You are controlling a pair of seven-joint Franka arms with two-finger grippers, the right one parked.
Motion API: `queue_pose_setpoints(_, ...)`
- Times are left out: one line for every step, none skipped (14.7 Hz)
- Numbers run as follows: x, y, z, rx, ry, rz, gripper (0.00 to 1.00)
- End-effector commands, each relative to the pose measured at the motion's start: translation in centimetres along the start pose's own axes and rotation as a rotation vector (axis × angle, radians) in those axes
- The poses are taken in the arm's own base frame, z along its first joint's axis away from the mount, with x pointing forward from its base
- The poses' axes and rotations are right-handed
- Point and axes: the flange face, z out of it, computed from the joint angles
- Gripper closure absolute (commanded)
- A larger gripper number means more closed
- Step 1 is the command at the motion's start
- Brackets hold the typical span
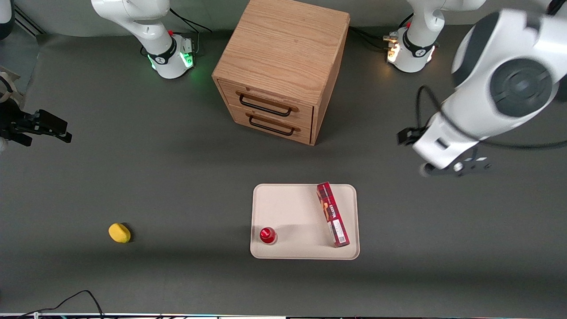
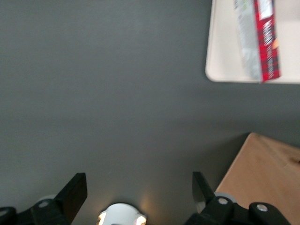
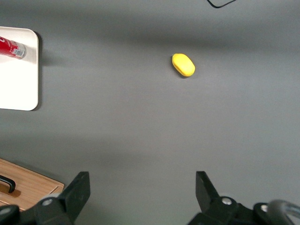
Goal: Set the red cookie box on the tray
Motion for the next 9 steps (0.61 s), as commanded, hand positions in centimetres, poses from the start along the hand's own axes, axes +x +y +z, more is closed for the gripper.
queue_pose_setpoints(-5.2, -6.4, 0.5, -0.033, 0.022, 0.071, 0.0)
queue_pose_setpoints(-6.4, -8.6, 0.8, -0.044, 0.042, 0.098, 0.0)
queue_pose_setpoints(-7.4, -10.4, 1.0, -0.054, 0.06, 0.117, 0.0)
queue_pose_setpoints(-8.5, -12.1, 1.3, -0.051, 0.078, 0.137, 0.0)
queue_pose_setpoints(-9.4, -13.5, 1.6, -0.055, 0.095, 0.163, 0.0)
queue_pose_setpoints(-9.9, -14.7, 1.8, -0.059, 0.099, 0.16, 0.0)
queue_pose_setpoints(-9.9, -16.4, 1.9, -0.069, 0.097, 0.133, 0.0)
queue_pose_setpoints(-9.7, -17.6, 1.7, -0.077, 0.106, 0.124, 0.0)
queue_pose_setpoints(-9.6, -18.3, 1.6, -0.082, 0.117, 0.123, 0.0)
